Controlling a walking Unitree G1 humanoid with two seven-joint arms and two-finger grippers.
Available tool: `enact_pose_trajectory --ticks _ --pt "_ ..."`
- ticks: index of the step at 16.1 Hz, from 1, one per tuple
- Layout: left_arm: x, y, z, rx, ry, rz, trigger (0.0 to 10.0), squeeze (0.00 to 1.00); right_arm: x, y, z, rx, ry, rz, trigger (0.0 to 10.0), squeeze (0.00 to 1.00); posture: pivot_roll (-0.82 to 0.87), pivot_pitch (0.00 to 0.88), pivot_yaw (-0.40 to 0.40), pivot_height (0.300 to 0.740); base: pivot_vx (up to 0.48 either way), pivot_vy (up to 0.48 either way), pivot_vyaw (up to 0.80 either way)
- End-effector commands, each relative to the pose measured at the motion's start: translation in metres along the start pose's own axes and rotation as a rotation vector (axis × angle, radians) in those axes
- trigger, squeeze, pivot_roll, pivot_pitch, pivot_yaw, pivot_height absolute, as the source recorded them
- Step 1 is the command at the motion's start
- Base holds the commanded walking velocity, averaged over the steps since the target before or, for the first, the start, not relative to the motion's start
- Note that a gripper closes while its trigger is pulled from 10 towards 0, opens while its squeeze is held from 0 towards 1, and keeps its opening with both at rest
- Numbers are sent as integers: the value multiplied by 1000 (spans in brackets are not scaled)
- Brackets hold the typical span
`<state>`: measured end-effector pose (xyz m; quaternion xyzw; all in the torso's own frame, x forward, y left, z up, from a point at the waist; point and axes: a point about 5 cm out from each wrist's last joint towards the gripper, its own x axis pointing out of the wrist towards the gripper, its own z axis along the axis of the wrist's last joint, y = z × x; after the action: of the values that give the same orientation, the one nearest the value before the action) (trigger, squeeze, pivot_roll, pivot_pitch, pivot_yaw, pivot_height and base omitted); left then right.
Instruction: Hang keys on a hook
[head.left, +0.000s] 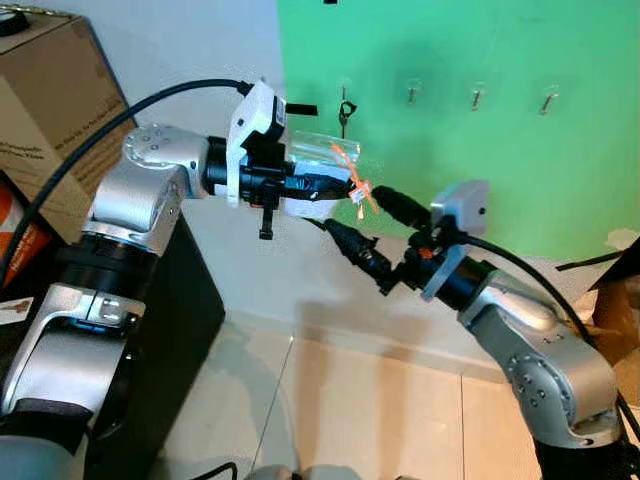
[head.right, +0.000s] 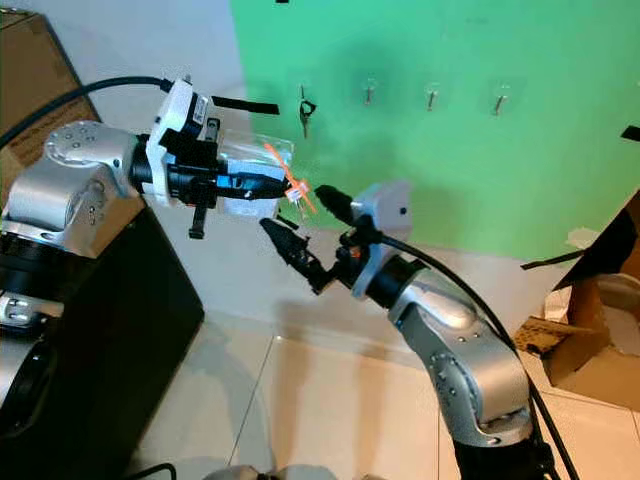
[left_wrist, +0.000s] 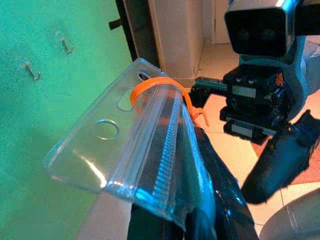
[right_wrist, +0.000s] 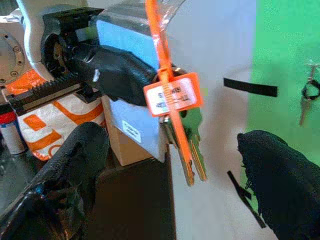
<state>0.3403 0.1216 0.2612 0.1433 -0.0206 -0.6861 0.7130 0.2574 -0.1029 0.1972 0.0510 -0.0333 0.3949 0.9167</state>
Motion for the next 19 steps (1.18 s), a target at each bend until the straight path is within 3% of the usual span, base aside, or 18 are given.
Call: enact_pose_trajectory --ticks 1,3,4,5,19 --pt "0 1 5 19 -9 -3 10000 0 6 2 4 -28 2 0 10000 0 -28 0 82 740 0 0 0" --pt "1 -1 1 17 -10 -4 10000 0 11 -3 5 -23 -7 -51 10000 0 -26 0 71 740 0 0 0" --pt "1 -2 0 17 -5 0 10000 0 12 -4 7 -18 -16 -56 3843 0 -26 0 69 740 0 0 0" --pt "1 -2 -1 16 -3 0 10000 0 12 -3 7 -14 -19 -51 0 0 -27 0 68 740 0 0 0" --pt "-4 2 -11 36 38 36 10000 0 3 0 5 -30 6 24 0 0 -40 0 67 740 0 0 0"
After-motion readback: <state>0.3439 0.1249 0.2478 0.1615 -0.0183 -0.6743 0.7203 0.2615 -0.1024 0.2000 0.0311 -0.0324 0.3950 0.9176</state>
